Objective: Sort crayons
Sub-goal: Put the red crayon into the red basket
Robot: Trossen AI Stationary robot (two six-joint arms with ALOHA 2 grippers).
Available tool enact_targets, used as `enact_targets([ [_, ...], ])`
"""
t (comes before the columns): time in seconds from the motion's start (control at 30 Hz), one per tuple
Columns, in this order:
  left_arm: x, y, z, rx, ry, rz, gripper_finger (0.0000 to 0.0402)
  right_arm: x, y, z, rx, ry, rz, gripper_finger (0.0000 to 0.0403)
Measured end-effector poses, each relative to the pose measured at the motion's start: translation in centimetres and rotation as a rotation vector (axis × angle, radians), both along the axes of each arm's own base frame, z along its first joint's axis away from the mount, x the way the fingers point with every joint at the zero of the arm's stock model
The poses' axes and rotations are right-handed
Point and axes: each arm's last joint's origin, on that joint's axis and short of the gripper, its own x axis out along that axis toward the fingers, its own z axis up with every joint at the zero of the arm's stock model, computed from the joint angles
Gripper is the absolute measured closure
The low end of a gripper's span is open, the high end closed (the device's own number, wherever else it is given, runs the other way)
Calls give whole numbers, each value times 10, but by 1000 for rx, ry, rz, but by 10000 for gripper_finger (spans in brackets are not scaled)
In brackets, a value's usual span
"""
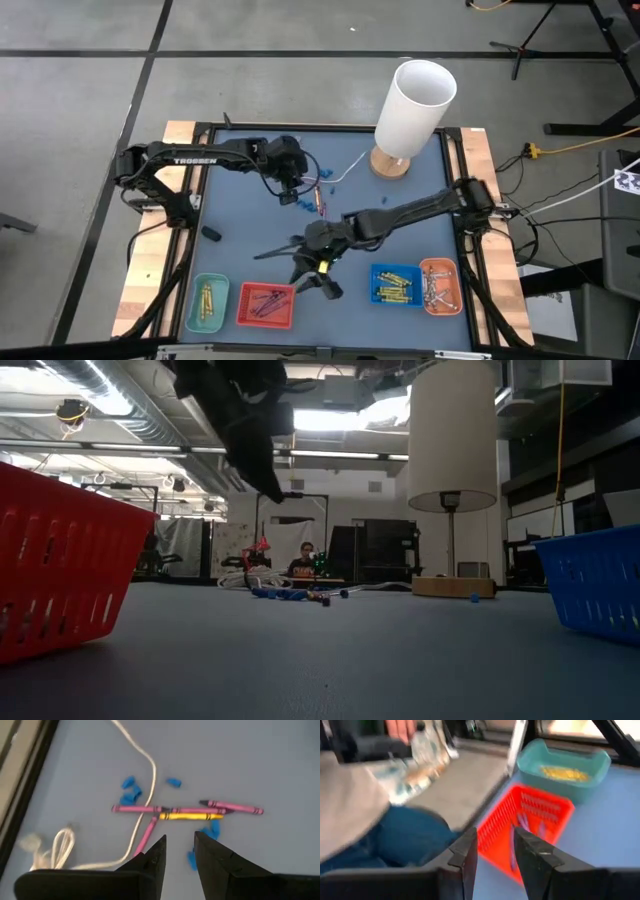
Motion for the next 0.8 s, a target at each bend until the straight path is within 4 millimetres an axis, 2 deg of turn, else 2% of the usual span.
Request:
enact_targets([
  [0.13, 7, 15, -7, 3, -38, -39, 317, -28, -9, 29, -134, 40, -51, 276],
  [0.23, 13, 26, -19, 0, -32, -62, 317, -48, -17, 48, -210, 70, -86, 276],
  [0.43, 19, 45, -46, -10, 28, -53, 317, -82, -30, 63, -356, 207, -140, 276],
  [0.57, 20, 51, -59, -27, 63, -38, 317, -98, -40, 59, -408, 274, -173, 276],
  [0.8, 24, 53, -80, -55, 121, -40, 317, -123, -72, 35, -388, 385, -276, 276],
])
